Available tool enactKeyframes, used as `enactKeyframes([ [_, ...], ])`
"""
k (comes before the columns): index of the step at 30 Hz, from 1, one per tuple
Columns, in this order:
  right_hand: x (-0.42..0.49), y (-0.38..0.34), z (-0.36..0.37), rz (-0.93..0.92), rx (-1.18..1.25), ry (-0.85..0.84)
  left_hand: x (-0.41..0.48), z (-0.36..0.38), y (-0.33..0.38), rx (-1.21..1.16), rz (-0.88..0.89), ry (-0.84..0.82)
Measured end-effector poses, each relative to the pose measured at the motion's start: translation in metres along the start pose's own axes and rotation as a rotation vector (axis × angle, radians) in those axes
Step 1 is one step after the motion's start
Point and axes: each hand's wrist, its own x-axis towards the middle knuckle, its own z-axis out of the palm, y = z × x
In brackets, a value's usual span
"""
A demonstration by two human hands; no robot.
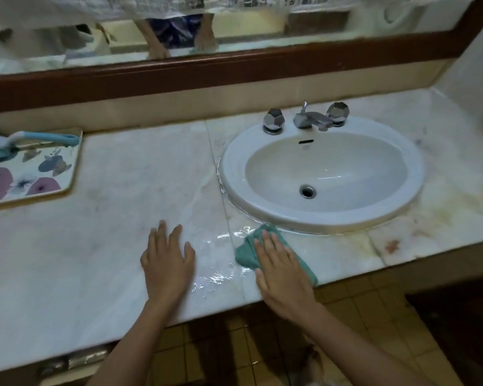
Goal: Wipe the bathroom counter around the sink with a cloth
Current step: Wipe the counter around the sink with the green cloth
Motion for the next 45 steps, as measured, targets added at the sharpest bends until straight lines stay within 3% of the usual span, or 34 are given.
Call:
enactKeyframes([
  [4, 0.062, -0.036, 0.010, -0.118, 0.012, -0.040, 0.002, 0.002, 0.005, 0.052, -0.001, 0.036],
  [8, 0.103, -0.049, 0.011, -0.050, 0.033, -0.029, 0.003, 0.002, 0.004, 0.036, -0.004, 0.051],
  [14, 0.028, 0.003, 0.004, -0.155, -0.038, 0.004, 0.001, 0.002, 0.007, 0.023, -0.074, 0.022],
  [17, -0.019, 0.057, -0.010, -0.091, -0.060, 0.039, -0.009, 0.001, 0.039, -0.070, -0.182, 0.009],
  [19, -0.044, 0.098, -0.026, -0.002, -0.065, 0.047, -0.027, 0.008, 0.079, -0.137, -0.092, 0.000],
  [23, -0.074, 0.184, -0.051, 0.157, -0.116, 0.031, -0.071, 0.034, 0.156, -0.287, 0.254, -0.065],
  [28, -0.063, 0.239, -0.075, 0.425, -0.023, 0.104, -0.084, 0.051, 0.224, -0.365, 0.413, -0.096],
  [32, -0.050, 0.213, -0.063, 0.515, 0.028, 0.180, -0.067, 0.069, 0.272, -0.344, 0.470, -0.104],
  [37, -0.081, 0.270, -0.077, 0.250, -0.063, 0.102, -0.032, 0.101, 0.345, -0.209, 0.575, -0.189],
  [42, -0.067, 0.345, -0.106, 0.383, -0.083, 0.076, -0.007, 0.132, 0.381, -0.134, 0.460, -0.297],
  [45, -0.034, 0.379, -0.118, 0.457, -0.091, 0.062, -0.011, 0.137, 0.381, -0.064, 0.402, -0.267],
])
